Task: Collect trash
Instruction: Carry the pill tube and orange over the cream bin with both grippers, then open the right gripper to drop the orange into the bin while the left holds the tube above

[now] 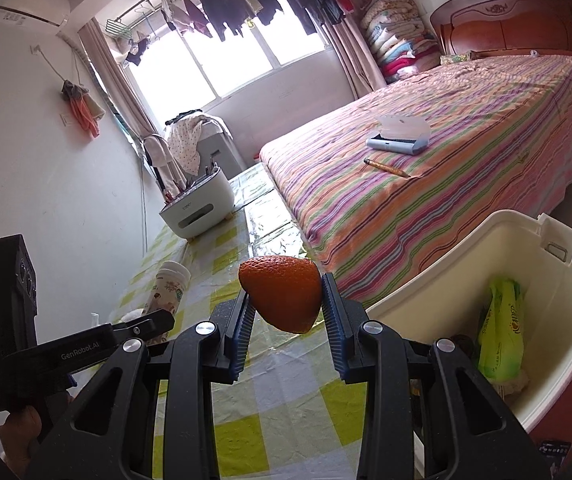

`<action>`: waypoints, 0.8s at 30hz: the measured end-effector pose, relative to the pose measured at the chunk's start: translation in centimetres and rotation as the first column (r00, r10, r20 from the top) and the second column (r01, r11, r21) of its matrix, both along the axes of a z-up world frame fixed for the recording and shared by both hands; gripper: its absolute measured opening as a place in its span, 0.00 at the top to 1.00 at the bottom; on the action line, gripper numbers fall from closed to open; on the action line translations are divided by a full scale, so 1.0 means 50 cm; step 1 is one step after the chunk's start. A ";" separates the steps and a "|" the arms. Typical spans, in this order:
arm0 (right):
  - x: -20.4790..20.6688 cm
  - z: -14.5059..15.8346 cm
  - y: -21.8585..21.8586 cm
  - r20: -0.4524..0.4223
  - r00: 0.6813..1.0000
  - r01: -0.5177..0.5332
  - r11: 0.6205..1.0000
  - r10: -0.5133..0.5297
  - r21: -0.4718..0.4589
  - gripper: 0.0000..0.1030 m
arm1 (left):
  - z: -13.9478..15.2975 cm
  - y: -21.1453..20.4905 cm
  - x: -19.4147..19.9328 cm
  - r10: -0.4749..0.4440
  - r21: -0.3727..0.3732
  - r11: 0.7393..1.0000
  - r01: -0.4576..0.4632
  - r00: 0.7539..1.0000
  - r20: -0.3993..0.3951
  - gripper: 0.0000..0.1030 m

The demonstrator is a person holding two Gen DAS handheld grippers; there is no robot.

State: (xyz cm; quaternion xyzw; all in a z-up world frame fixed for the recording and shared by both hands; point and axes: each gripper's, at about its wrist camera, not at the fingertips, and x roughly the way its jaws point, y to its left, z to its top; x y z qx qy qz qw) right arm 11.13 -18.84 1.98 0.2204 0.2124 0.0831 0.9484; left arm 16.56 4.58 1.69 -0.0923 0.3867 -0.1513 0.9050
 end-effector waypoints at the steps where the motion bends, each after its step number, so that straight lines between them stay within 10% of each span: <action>1: -0.002 0.001 -0.007 0.004 1.000 0.014 1.000 -0.014 0.003 0.69 | 0.000 -0.002 0.000 -0.004 0.001 1.000 0.004 1.000 -0.001 0.73; 24: -0.031 0.002 -0.117 0.018 0.967 0.252 0.967 -0.253 0.026 0.67 | -0.005 -0.072 0.006 -0.080 -0.017 0.997 0.080 0.997 -0.003 0.73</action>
